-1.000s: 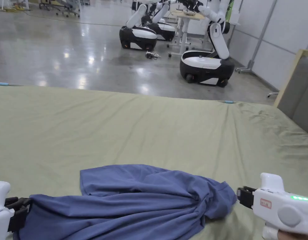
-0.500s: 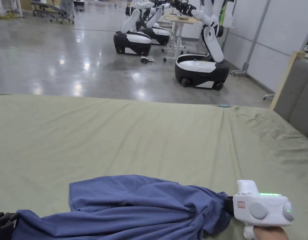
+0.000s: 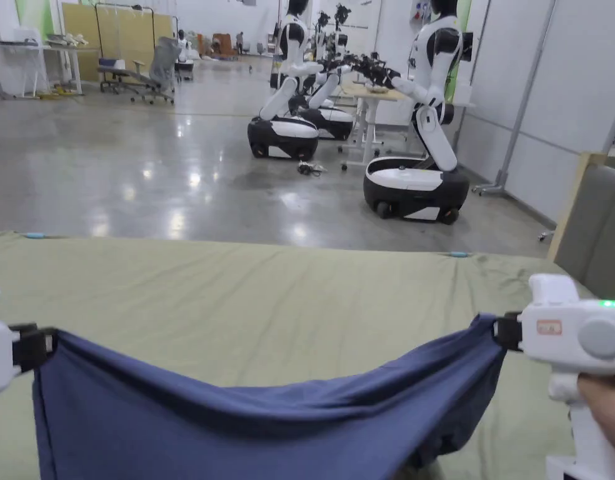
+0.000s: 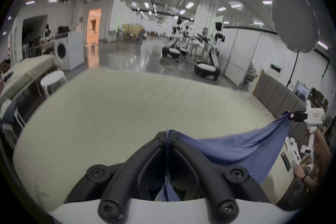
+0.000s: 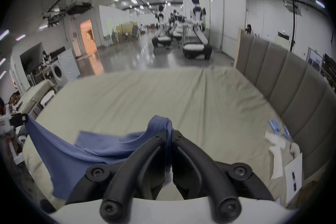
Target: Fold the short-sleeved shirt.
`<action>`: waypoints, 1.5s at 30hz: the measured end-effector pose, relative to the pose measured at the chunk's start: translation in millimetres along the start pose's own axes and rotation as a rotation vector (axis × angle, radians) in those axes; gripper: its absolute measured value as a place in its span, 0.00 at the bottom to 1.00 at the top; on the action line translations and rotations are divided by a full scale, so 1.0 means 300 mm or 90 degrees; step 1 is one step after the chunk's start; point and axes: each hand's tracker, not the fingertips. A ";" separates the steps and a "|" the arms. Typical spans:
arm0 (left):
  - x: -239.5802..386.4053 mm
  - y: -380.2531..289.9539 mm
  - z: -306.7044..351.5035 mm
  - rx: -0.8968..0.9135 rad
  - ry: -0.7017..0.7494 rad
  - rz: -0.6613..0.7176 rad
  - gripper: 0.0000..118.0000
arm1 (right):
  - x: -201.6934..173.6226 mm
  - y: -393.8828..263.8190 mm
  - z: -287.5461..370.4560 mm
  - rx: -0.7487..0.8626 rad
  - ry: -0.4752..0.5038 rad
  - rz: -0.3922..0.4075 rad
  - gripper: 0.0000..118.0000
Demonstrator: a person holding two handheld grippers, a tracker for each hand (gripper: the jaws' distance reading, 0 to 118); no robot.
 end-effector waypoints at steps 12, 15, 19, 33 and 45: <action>0.089 0.727 0.232 0.219 0.072 -0.031 0.00 | 0.009 0.684 0.388 0.245 0.017 -0.089 0.04; 0.128 0.814 0.209 0.238 0.102 -0.035 0.00 | -0.008 0.757 0.410 0.264 -0.003 -0.088 0.05; 0.110 0.893 0.125 0.249 0.098 -0.022 0.00 | 0.001 0.788 0.335 0.280 -0.013 -0.090 0.04; 0.055 0.444 -0.265 0.172 0.121 0.021 0.00 | 0.031 0.342 -0.113 0.146 -0.058 -0.188 0.05; 0.017 0.051 0.147 0.092 0.058 0.019 0.00 | 0.081 -0.119 0.243 0.080 -0.057 -0.137 0.05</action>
